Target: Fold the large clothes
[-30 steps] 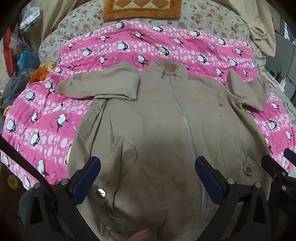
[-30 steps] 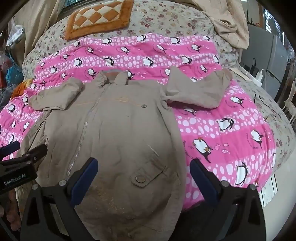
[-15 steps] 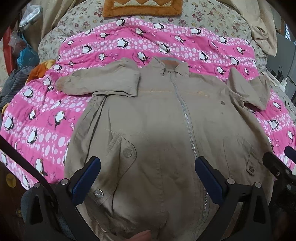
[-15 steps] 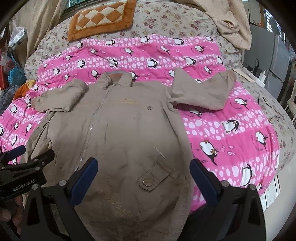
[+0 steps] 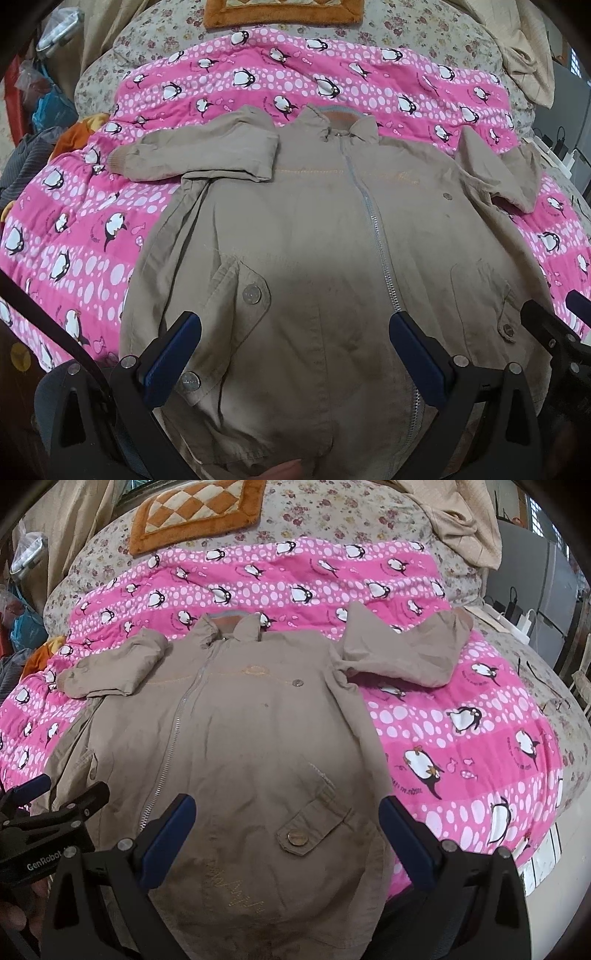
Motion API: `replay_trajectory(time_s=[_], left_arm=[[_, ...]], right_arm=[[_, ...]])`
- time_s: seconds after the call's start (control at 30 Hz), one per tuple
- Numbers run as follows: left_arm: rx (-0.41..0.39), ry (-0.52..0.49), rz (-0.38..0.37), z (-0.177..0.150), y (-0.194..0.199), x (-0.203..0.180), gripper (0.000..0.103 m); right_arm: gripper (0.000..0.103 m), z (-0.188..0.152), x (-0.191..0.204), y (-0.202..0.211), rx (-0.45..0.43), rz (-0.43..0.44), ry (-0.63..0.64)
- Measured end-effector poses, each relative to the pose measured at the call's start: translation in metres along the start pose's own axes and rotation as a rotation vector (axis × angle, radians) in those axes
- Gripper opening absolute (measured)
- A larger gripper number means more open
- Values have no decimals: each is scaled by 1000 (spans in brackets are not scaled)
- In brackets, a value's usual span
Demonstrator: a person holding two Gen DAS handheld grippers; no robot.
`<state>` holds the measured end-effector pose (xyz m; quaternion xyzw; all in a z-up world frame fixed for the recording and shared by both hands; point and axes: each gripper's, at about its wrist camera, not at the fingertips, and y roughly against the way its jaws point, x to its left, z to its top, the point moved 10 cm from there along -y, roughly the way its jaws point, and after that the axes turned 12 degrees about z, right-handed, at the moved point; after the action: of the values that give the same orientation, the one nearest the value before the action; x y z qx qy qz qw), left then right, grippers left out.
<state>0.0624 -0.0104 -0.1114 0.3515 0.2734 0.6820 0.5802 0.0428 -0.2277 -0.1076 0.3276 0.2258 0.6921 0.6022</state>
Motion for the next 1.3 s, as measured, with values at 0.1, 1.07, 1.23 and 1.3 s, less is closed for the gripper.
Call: replay_trajectory(time_s=[0.1, 1.07, 1.23, 1.3], left_arm=[[3, -3, -1, -2, -1, 0, 74], [14, -11, -11, -9, 1, -10, 74], [8, -12, -6, -8, 3, -9, 74], [7, -11, -6, -8, 4, -9, 74]], right_arm=[[101, -1, 0, -1, 5, -4, -1], [101, -4, -16, -6, 28, -25, -35], [101, -1, -13, -1, 8, -16, -26], [101, 1, -11, 2, -7, -14, -21]])
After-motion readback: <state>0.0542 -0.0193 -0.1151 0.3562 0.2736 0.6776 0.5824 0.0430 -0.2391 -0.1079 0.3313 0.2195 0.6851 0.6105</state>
